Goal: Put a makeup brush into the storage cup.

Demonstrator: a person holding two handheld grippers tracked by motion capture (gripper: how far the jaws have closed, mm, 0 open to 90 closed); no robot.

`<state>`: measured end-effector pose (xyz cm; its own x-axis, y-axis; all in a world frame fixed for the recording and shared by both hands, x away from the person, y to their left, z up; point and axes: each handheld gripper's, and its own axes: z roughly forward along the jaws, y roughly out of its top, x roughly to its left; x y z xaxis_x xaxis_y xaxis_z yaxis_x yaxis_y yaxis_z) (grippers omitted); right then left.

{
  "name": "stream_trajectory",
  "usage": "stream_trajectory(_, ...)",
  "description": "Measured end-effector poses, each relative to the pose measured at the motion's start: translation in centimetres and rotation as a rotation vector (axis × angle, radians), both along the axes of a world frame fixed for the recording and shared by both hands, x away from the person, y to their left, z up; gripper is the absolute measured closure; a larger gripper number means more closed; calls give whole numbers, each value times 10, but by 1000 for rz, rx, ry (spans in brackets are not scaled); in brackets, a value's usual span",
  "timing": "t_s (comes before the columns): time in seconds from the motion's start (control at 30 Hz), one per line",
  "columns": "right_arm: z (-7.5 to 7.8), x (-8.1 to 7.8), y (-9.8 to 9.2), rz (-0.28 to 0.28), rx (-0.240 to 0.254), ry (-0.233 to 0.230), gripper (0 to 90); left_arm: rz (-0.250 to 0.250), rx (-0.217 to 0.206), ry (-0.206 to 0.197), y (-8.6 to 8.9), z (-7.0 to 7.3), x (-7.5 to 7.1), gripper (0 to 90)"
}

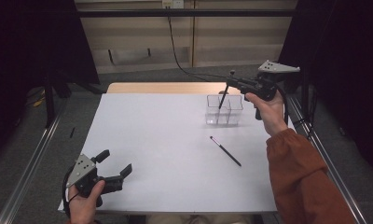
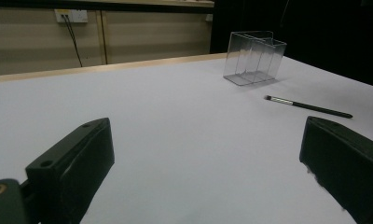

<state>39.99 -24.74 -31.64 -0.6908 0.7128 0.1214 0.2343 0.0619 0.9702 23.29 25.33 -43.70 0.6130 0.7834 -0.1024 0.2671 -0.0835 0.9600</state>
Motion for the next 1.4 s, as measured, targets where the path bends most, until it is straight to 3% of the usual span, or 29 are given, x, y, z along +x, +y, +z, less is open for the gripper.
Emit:
stream_trajectory(0.6,-2,26,11,-48,-15,-3,844,-8,18,-4,0,1,0,30)
stream_trajectory(1.4,-27,47,20,-81,-62,39,843,-10,24,-4,0,1,3,34)
